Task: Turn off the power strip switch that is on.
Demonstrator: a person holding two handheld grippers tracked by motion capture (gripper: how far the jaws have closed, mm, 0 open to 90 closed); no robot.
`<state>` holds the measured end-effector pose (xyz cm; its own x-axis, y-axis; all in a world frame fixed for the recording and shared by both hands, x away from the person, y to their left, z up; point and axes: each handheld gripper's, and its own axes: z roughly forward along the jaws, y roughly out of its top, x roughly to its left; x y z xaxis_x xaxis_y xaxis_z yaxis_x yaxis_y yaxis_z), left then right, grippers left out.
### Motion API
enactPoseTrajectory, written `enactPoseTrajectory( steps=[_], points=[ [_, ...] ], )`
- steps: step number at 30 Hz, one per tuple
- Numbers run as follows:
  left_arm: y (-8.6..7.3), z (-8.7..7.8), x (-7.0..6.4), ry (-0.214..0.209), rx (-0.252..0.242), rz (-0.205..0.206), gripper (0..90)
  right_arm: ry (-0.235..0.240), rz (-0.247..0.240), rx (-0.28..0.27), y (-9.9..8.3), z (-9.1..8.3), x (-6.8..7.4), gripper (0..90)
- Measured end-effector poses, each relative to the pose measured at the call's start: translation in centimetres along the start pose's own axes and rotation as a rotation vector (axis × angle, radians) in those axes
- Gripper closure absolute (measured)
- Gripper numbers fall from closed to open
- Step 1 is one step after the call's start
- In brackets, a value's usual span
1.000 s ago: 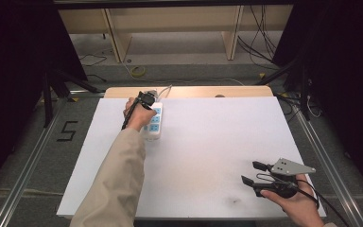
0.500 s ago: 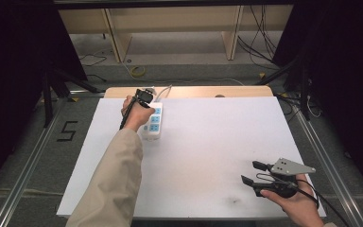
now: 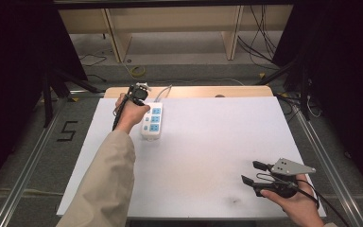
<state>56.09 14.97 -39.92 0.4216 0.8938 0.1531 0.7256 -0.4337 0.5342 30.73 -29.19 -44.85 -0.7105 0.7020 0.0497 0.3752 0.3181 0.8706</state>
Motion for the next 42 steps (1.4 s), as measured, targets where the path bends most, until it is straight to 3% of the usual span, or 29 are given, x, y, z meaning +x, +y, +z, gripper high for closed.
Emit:
enactPoseTrajectory(
  steps=[8, 11, 12, 14, 16, 22, 28, 31, 34, 38, 42],
  points=[
    [-1.0, -1.7, 0.5, -0.011, -0.054, -0.003, 89.7, -0.005, 0.001, 0.004, 0.1, 0.0, 0.1, 30.7],
    [-1.5, -2.4, 0.7, -0.034, -0.088, -0.018, 89.6, -0.007, 0.001, 0.007, 0.1, 0.0, 0.1, 30.7],
    [-1.7, -2.6, 0.9, -0.047, -0.104, -0.025, 84.1, -0.008, 0.000, 0.006, 0.0, 0.1, 0.0, 30.6],
    [-2.2, -2.9, 1.0, -0.089, -0.130, -0.028, 82.9, -0.008, 0.000, 0.006, 0.0, 0.1, 0.0, 30.6],
    [-2.6, -3.2, 1.3, -0.083, -0.144, -0.019, 81.4, -0.009, 0.000, 0.005, 0.0, 0.1, 0.0, 30.6],
    [-4.0, -3.9, 2.4, -0.116, -0.186, -0.069, 77.6, -0.010, 0.003, 0.011, 0.0, 0.1, 0.0, 30.7],
    [-5.1, -4.6, 3.1, -0.149, -0.247, -0.098, 62.5, -0.013, 0.009, 0.011, 0.0, 0.2, -0.1, 30.7],
    [-5.5, -4.9, 3.3, -0.152, -0.236, -0.137, 53.9, -0.014, 0.010, 0.011, -0.1, 0.2, -0.2, 30.7],
    [-5.8, -5.2, 3.2, -0.163, -0.251, -0.144, 44.5, -0.017, 0.012, 0.016, -0.1, 0.2, -0.2, 30.6],
    [-6.1, -6.0, 2.8, -0.184, -0.307, -0.170, 36.5, -0.016, 0.012, 0.015, -0.1, 0.2, -0.4, 30.6],
    [-6.9, -6.9, 2.0, -0.209, -0.363, -0.169, 30.8, -0.021, 0.015, 0.012, -0.1, 0.1, -0.4, 30.5]
  ],
)
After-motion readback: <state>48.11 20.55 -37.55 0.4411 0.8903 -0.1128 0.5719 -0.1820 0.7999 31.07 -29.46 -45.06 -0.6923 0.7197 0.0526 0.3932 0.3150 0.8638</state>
